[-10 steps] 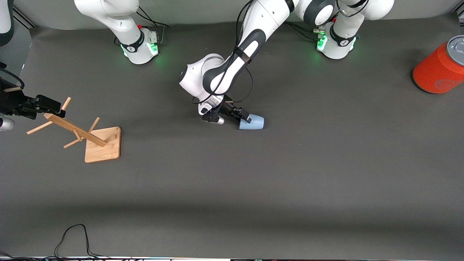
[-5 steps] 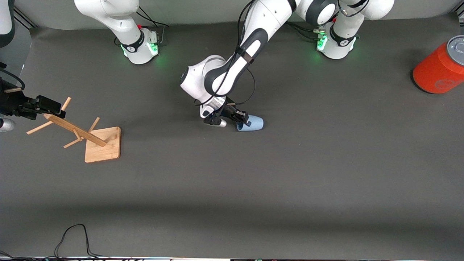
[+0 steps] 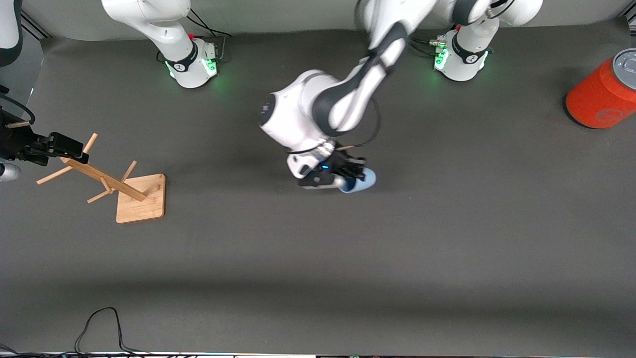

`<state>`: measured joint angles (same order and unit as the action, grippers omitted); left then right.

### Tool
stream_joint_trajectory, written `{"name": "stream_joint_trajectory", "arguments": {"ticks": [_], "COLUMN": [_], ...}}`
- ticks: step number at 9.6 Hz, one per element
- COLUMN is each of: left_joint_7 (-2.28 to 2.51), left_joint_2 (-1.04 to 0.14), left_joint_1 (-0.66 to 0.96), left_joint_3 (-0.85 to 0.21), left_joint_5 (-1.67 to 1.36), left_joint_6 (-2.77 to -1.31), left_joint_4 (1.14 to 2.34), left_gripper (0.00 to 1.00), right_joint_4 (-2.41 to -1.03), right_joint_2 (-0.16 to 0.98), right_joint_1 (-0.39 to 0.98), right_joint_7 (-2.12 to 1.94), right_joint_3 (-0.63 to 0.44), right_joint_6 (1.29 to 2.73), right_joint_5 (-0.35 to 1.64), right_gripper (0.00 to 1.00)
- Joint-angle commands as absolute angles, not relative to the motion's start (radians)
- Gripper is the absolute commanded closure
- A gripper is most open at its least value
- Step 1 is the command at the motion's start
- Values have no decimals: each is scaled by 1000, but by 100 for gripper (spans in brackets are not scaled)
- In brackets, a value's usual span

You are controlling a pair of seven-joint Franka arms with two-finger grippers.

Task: Rotate and upright cup with both arms
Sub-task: 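Rotate the blue cup upright with the left gripper and lower it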

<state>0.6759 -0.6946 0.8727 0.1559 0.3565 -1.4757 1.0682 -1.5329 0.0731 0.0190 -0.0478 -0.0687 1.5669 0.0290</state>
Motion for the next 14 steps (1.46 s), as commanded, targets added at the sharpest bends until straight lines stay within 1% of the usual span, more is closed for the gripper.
{"name": "stream_joint_trajectory", "arguments": {"ticks": [1, 3, 4, 6, 7, 8, 12, 14], "left_joint_7": [667, 647, 625, 594, 604, 645, 946, 1072], "left_joint_2": [-403, -240, -142, 99, 133, 102, -125, -289], "left_joint_1": [729, 649, 631, 556, 557, 577, 679, 744], "left_joint_3": [141, 141, 144, 144, 144, 138, 97, 100], "left_joint_5": [206, 129, 124, 63, 54, 54, 69, 83], "left_joint_6": [-1500, -1511, -1543, -1743, -1834, -1877, -2086, -2184], "left_joint_4": [1237, 1342, 1442, 1753, 1837, 1844, 1813, 1775], "left_gripper": [100, 100, 100, 100, 100, 100, 100, 100], "right_joint_4": [-1543, -1545, -1546, -1548, -1548, -1548, -1551, -1551], "right_joint_2": [66, 66, 66, 66, 66, 67, 67, 67], "right_joint_1": [25, 25, 25, 23, 23, 23, 23, 23], "right_joint_7": [-71, -71, -72, -115, -117, -117, -117, -118], "right_joint_3": [-72, -72, -72, -72, -72, -72, -72, -72], "right_joint_6": [1578, 1578, 1580, 1583, 1582, 1583, 1583, 1583], "right_joint_5": [14, 14, 14, 14, 14, 14, 14, 14], "right_gripper": [0, 0, 0, 0, 0, 0, 0, 0]}}
